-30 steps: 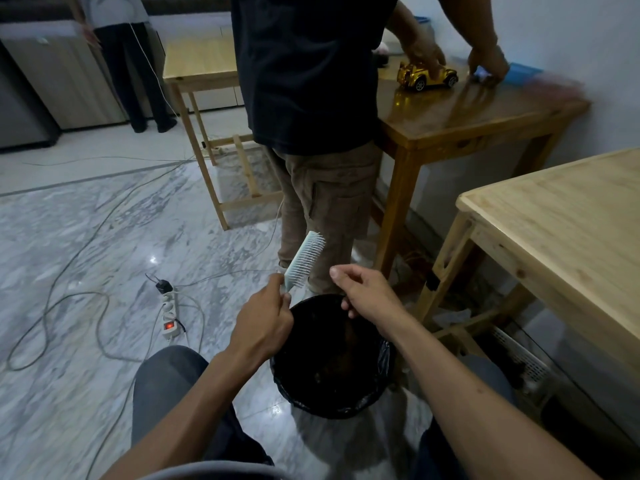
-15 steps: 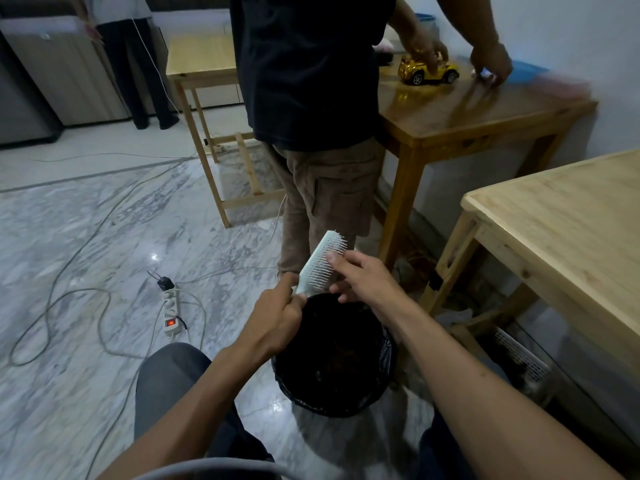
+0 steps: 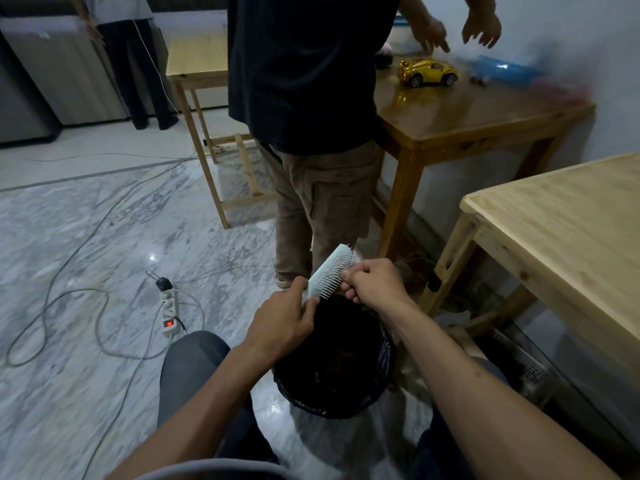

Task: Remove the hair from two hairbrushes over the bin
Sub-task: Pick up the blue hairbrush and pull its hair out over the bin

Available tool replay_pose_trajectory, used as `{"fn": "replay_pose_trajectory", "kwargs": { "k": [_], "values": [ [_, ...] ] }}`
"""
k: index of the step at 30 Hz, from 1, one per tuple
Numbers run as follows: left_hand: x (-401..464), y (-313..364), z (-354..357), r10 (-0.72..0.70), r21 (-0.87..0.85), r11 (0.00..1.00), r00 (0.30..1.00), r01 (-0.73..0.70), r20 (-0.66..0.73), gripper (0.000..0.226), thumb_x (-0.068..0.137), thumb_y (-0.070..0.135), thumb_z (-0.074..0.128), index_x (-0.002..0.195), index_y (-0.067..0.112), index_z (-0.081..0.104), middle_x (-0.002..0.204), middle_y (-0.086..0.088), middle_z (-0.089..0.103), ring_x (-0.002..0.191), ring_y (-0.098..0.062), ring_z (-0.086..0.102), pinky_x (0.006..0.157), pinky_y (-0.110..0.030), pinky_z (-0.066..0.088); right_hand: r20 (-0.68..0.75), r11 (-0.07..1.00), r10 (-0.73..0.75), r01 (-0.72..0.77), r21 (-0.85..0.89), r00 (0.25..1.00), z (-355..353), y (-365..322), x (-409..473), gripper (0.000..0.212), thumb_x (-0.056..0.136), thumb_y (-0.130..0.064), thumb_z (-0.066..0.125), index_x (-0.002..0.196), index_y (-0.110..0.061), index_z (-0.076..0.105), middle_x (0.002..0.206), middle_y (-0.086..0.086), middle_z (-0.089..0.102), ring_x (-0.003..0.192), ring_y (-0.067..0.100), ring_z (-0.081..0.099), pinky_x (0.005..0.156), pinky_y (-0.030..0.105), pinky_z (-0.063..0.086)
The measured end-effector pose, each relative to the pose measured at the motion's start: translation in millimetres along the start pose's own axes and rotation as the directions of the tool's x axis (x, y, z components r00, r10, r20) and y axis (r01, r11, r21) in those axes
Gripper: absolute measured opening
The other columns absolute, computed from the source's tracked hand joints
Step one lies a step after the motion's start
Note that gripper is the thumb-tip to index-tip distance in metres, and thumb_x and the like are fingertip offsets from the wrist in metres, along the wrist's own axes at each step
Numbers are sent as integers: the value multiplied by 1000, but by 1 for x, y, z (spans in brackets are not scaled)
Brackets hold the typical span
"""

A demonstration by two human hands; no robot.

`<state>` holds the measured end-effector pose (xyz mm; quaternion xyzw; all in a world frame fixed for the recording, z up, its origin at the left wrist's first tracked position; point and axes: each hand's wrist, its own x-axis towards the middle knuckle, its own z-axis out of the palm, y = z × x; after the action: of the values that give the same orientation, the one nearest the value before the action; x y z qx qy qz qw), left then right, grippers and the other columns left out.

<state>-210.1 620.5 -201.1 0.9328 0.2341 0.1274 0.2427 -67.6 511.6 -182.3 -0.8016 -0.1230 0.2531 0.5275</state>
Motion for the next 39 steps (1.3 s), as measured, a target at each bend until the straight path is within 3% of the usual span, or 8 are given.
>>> {"fn": "replay_pose_trajectory", "kwargs": {
  "k": [4,10,17,23,27,32,35,39],
  "values": [
    [4,-5,-3,-108,107,988,994,110,-22,27,102,35,46,114,11,47,77,-7,55,64,-27,52,54,-36,35,-58,994,20,-26,-108,998,-5,-1,0,22,93,-16,66,75,-12,78,71,4,77,58,11,67,57,24,55],
    [5,-11,-6,-186,13,982,982,186,-26,26,99,37,52,109,13,52,76,-8,58,62,-26,52,54,-36,32,1,983,48,-47,-176,999,-11,0,-1,27,96,-21,65,72,-13,75,67,1,72,59,14,67,68,35,61],
    [7,-16,-11,-88,131,986,986,106,-141,26,98,34,51,118,17,54,85,-11,70,73,-35,63,55,-35,36,25,925,130,-112,-362,991,-12,10,-3,24,90,-10,60,69,-9,71,63,4,70,58,16,69,56,28,57],
    [1,-21,-20,-40,213,972,962,101,-271,27,98,33,55,121,20,58,88,-8,65,72,-33,62,54,-34,36,33,850,150,-112,-514,988,-16,7,-5,25,91,-14,54,77,-4,72,75,11,78,71,27,77,74,44,66],
    [2,-22,-29,-18,196,976,935,93,-353,23,97,30,59,116,17,61,86,-10,65,68,-35,61,53,-34,36,69,768,173,-91,-633,983,-12,9,-8,21,95,-18,56,83,-7,68,79,10,77,64,21,73,62,34,64],
    [3,-20,-36,4,176,982,927,67,-376,21,97,31,60,113,18,62,83,-8,65,66,-33,61,53,-33,35,60,852,133,-83,-516,989,-3,13,-7,6,86,-14,77,82,-10,75,79,7,77,70,20,76,71,41,67],
    [2,-21,-36,8,172,984,935,56,-355,22,96,31,61,113,18,62,83,-7,66,67,-33,61,54,-34,38,32,907,74,-54,-417,997,-5,8,-7,14,84,-7,81,80,-17,72,81,4,75,73,18,75,71,39,67],
    [2,-19,-33,-13,146,987,944,65,-329,22,95,32,61,112,17,63,85,-8,68,70,-32,61,55,-36,42,6,891,15,-11,-453,1000,-11,1,-2,21,95,-36,70,81,-22,78,75,-5,78,79,14,72,85,41,62]
  ]
}}
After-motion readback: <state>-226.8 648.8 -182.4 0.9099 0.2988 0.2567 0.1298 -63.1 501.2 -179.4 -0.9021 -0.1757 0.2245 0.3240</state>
